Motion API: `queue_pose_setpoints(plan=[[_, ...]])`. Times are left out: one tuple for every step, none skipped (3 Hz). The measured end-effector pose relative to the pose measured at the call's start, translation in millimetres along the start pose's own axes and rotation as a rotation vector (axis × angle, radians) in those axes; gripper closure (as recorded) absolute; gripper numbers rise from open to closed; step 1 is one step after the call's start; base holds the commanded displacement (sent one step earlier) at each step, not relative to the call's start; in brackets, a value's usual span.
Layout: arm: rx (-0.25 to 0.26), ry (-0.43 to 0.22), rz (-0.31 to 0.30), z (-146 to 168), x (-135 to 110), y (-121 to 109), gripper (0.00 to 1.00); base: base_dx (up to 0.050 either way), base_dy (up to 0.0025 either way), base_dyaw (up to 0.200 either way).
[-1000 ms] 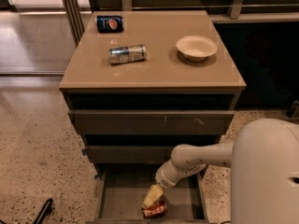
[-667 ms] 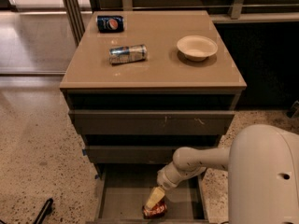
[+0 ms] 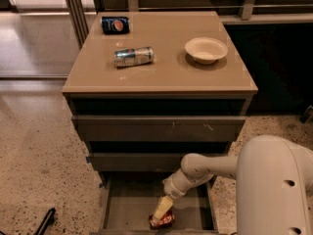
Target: Pick coke can from bottom drawer and place on counter
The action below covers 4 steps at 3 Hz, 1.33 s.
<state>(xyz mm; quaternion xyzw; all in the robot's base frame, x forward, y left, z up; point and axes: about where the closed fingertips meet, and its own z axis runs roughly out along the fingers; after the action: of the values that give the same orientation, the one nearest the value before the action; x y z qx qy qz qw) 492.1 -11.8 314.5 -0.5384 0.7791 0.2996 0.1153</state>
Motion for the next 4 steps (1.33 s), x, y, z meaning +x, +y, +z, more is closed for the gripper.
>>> queue_pose_setpoints(plan=[[0.022, 0.03, -0.022, 8.8, 4.1, 10.8, 0.0, 0.0, 0.0, 0.0], [-0.021, 0.058, -0.098, 30.3, 6.9, 12.9, 0.0, 0.0, 0.0, 0.0], [-0.134, 0.095, -0.195, 44.0, 5.4, -0.2, 0.0, 0.0, 0.0, 0.0], [-0.134, 0.095, -0.195, 44.6, 5.5, 0.0, 0.0, 0.0, 0.0, 0.0]])
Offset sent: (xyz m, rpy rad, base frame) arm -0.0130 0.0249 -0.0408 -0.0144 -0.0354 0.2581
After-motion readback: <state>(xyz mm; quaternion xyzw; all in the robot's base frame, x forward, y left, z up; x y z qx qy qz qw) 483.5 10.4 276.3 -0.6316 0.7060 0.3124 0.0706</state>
